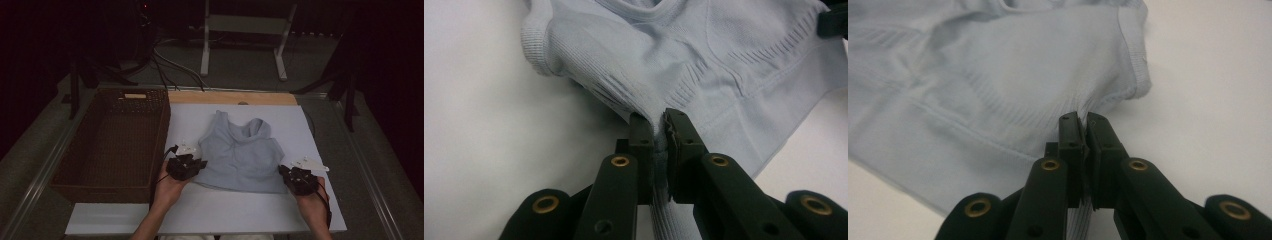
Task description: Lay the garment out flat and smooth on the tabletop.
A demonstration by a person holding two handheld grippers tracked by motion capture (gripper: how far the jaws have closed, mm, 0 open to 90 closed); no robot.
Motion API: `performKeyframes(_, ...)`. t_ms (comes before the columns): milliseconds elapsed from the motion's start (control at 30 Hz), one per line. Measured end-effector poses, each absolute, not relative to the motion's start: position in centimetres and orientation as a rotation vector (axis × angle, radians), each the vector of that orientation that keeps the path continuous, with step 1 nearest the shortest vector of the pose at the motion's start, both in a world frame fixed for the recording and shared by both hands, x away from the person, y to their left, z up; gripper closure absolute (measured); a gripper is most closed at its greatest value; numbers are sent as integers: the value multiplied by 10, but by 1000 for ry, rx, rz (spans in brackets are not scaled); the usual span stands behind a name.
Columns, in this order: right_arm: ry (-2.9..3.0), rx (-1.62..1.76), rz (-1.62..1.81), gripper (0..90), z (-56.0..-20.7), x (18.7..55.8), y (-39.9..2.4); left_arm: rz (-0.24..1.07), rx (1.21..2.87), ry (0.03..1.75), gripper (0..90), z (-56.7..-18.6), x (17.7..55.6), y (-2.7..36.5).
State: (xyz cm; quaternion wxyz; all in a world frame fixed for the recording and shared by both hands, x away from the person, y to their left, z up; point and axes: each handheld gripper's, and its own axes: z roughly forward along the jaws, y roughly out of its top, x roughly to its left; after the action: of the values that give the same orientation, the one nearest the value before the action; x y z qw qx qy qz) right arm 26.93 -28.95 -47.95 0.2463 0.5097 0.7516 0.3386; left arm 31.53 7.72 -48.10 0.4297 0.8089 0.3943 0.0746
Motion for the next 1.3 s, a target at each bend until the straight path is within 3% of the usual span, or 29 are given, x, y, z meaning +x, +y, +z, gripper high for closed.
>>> performKeyframes(167,2054,1425,904,860,-488,274,-294,180,2021,990,852,-484,314,78)
performKeyframes(400,2032,1483,888,667,-491,275,-298,166,2022,991,852,-484,312,79)
performKeyframes(933,2065,1540,899,510,-499,267,-309,162,2027,992,851,-487,307,80)
performKeyframes(1100,2088,1565,923,573,-503,270,-311,161,2027,991,851,-487,306,80)
performKeyframes(1300,2142,1541,941,820,-504,271,-309,162,2028,989,851,-487,303,81)
